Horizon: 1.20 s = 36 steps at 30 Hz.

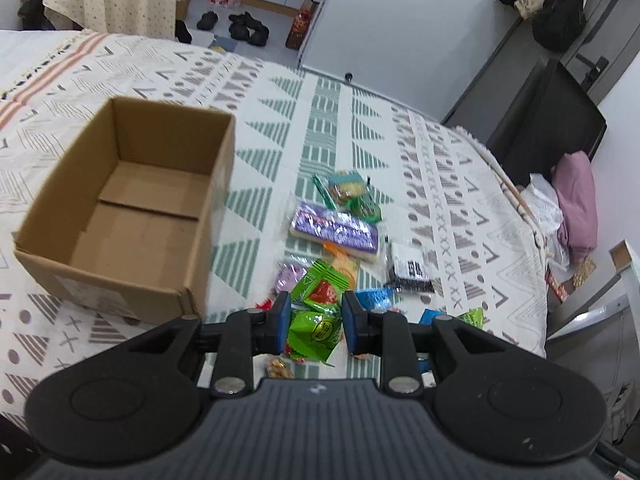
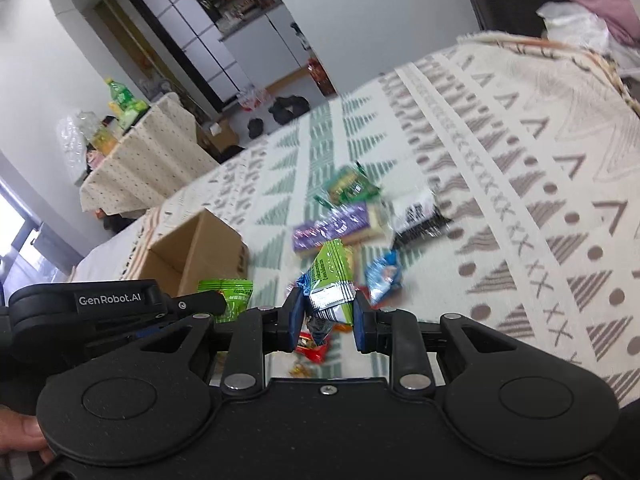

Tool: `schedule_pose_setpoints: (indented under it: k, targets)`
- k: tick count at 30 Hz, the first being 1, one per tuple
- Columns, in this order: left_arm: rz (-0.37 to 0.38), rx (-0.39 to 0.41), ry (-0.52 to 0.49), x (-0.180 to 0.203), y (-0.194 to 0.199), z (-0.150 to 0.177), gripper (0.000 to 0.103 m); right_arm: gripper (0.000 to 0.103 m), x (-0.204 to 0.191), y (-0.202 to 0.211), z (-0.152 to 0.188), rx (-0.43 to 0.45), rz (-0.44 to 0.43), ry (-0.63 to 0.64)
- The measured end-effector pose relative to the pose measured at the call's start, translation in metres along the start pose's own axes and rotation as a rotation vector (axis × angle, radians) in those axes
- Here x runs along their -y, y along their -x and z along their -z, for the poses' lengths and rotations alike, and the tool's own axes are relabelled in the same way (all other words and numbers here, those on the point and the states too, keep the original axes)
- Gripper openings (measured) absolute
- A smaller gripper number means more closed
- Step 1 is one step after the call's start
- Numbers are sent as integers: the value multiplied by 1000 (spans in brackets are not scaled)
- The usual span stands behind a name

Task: Organize snacks
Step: 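Carry both held packets over the open cardboard box, then open both grippers to drop the packets into the box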

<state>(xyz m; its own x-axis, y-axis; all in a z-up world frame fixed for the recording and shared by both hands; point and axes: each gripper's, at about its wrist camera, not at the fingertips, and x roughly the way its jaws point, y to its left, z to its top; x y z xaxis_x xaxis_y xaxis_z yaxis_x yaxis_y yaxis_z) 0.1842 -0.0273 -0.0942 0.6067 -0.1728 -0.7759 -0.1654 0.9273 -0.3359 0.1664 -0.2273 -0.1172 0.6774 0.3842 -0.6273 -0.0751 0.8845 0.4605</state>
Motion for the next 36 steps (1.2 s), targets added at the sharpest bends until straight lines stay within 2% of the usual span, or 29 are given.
schedule_pose_setpoints:
  k: [8,18,29,36]
  targets:
    - [-20,68,18,-21,29,-19,26,25,-31,4,-8,45,-44,32]
    - [-41,124,83,-61,45,-38,26,25,-66,-1,-14,75,-76,67]
    - [-62,166,177,-106,52,-54,26,25,-105,-21,-16,62,-113,111]
    - [-83,152,248,-137,38,-61,26,25,-126,-51,-15,28,-149,116]
